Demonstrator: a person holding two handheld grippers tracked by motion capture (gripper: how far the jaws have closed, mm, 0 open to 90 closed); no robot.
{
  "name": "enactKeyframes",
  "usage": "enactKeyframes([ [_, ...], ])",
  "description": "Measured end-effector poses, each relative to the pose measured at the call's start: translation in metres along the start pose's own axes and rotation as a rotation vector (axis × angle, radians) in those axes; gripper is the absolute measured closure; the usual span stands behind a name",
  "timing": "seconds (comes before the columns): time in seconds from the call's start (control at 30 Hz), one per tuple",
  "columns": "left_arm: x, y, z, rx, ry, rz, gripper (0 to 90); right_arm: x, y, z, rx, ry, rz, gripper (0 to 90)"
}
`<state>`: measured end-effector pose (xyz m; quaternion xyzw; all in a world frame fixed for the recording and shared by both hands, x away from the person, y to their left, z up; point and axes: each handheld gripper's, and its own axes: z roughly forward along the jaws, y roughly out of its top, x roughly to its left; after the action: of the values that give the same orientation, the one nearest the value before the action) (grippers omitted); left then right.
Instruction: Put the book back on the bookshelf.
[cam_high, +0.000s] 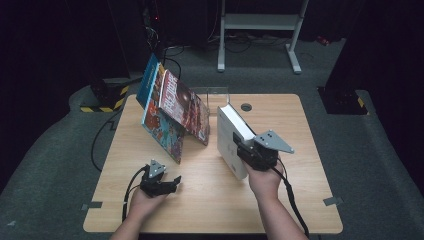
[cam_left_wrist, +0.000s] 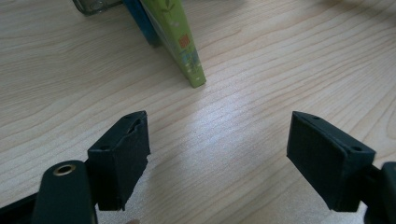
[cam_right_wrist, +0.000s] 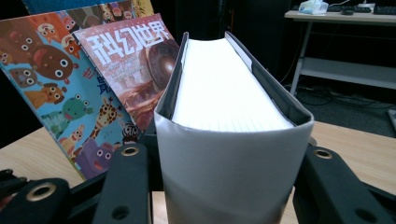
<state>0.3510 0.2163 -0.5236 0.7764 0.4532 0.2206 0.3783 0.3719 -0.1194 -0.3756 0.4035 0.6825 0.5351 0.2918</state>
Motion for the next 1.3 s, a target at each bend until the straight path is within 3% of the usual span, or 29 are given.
enactKeyframes([
  [0.63, 0.003, 0.0, -0.001, -0.006, -0.032, -0.013, 21.2, 0.0, 0.02, 0.049, -0.012, -0.047, 0.011, 54.4],
  [1.3, 0.004, 0.0, -0.001, -0.011, -0.04, -0.022, 21.1, -0.001, 0.028, 0.078, -0.02, -0.087, 0.026, 54.3],
])
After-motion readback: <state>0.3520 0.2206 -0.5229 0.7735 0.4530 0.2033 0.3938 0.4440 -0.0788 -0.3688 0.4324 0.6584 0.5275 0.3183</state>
